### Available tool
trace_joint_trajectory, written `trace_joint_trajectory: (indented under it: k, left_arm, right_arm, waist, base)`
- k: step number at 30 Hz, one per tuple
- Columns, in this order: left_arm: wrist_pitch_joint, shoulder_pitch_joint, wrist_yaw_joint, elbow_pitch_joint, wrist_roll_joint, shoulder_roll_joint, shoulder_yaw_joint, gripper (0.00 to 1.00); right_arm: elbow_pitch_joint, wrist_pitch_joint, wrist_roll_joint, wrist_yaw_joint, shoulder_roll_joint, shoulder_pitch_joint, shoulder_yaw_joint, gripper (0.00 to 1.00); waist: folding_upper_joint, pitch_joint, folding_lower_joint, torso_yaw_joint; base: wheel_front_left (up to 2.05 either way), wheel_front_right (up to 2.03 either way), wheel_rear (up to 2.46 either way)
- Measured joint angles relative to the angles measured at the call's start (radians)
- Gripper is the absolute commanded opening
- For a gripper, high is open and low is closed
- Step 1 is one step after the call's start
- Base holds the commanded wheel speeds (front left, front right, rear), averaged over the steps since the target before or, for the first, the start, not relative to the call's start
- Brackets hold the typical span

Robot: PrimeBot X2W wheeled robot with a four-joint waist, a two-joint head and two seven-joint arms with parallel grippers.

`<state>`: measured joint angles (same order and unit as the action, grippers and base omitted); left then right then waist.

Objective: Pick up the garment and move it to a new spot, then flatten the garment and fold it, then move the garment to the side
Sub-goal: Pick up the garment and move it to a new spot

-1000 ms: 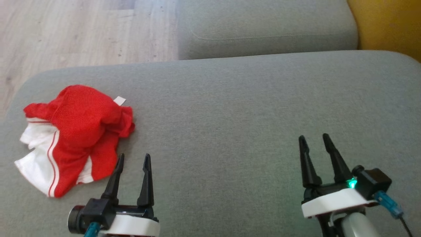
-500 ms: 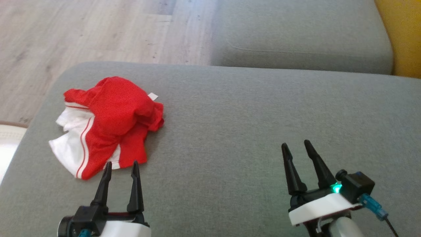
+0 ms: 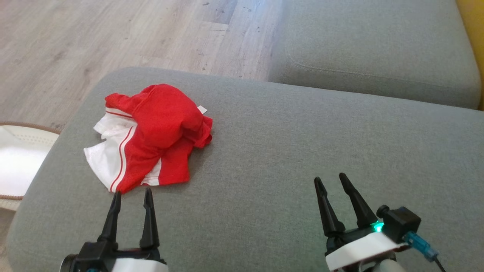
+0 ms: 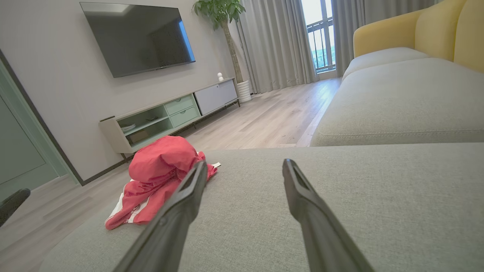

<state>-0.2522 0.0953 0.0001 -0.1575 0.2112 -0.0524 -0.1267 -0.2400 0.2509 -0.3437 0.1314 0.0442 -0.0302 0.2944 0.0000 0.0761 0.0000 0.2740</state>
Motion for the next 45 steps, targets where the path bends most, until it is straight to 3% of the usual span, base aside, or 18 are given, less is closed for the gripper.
trace_joint_trajectory:
  k: [15,22,31,36,42,45]
  left_arm:
    - [0.0,0.003,0.0,0.007,0.0,0.001,0.063,1.0]
    - [0.0,-0.1,-0.037,0.001,-0.021,-0.013,0.148,1.0]
    - [0.007,-0.385,-0.073,-0.152,-0.046,-0.136,0.196,1.0]
    - [0.115,-0.584,-0.106,-0.315,-0.062,-0.24,0.176,1.0]
    - [0.254,-0.779,-0.132,-0.51,-0.038,-0.32,0.048,1.0]
    - [0.317,-0.841,-0.132,-0.592,0.044,-0.37,-0.1,1.0]
  right_arm:
    - [0.004,0.0,-0.002,0.0,0.0,-0.001,0.013,1.0]
    - [0.044,0.0,0.039,0.0,0.0,0.024,-0.006,1.0]
    - [0.129,0.0,0.101,0.0,0.001,0.115,-0.082,1.0]
    - [0.162,0.0,0.14,0.0,0.001,0.137,-0.137,1.0]
    - [0.18,0.0,0.161,0.0,0.002,0.169,-0.164,1.0]
    - [0.184,0.0,0.169,0.0,0.002,0.176,-0.167,1.0]
  waist:
    - [0.0,-0.021,0.0,-0.017]
    - [0.0,-0.098,0.0001,-0.044]
    - [0.0,-0.25,0.0004,-0.072]
    - [0.0,-0.343,0.0004,-0.084]
    - [-0.0001,-0.425,0.0004,-0.107]
    - [0.0,-0.453,0.0001,-0.131]
  base:
    - [0.0,0.0,0.0]
    - [0.0,0.0,0.0]
    - [0.0,0.0,0.0]
    - [0.0,0.0,0.0]
    - [0.0,0.0,0.0]
    - [0.0,0.0,0.0]
